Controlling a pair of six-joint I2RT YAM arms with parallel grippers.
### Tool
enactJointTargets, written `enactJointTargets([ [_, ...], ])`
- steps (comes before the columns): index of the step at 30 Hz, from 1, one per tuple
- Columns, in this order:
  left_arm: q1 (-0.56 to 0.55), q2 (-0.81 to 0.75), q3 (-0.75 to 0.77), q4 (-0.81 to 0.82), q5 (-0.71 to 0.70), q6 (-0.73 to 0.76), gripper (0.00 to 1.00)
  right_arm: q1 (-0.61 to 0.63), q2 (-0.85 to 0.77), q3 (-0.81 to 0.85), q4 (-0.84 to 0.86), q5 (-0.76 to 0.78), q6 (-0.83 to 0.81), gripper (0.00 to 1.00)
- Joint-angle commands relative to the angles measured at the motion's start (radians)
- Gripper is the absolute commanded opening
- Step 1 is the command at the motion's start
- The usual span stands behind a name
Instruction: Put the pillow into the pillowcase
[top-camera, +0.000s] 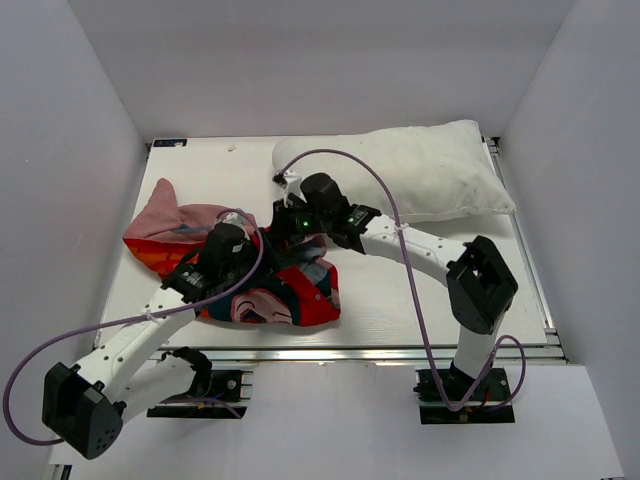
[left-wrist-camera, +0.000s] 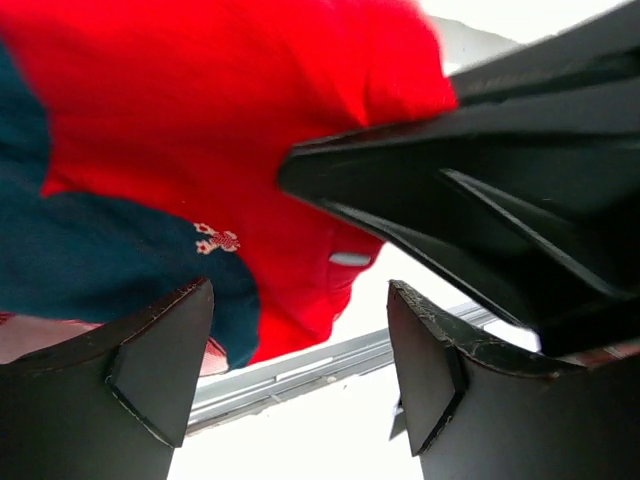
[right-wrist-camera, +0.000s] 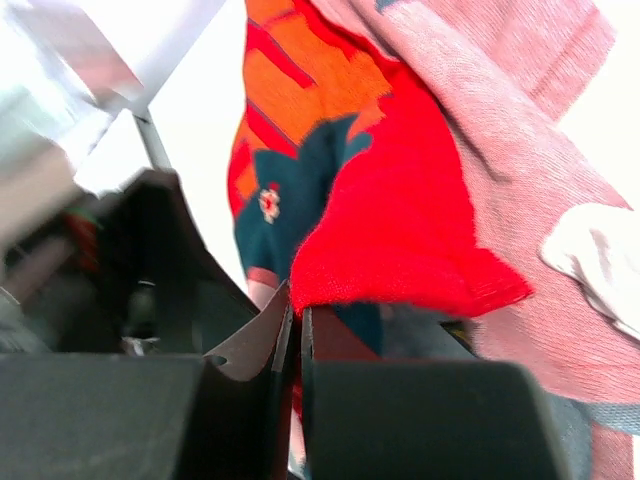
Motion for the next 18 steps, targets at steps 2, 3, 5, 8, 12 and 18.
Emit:
enactJointTargets([
  [2, -0.074, 0.013, 0.060, 0.025, -0.128, 0.002, 0.80, -0.002, 0.008, 0.076, 0.009, -0.065, 0.085, 0.00],
  [3, -0.088, 0.019, 0.065, 0.028, -0.166, -0.001, 0.80, -0.002, 0.014, 0.079, 0.009, -0.068, 0.096, 0.00],
  [5, -0.123, 0.045, 0.086, 0.020, -0.225, -0.004, 0.80, -0.002, 0.016, 0.077, 0.009, -0.078, 0.107, 0.00],
  [8, -0.172, 0.088, 0.126, -0.006, -0.282, -0.004, 0.81, -0.002, 0.016, 0.073, 0.009, -0.096, 0.133, 0.00],
  [12, -0.232, 0.171, 0.187, -0.085, -0.403, -0.024, 0.80, -0.002, 0.005, 0.071, 0.009, -0.113, 0.162, 0.00],
  [18, -0.316, 0.318, 0.290, -0.286, -0.611, -0.056, 0.77, -0.007, -0.037, 0.050, 0.021, -0.151, 0.200, 0.00],
])
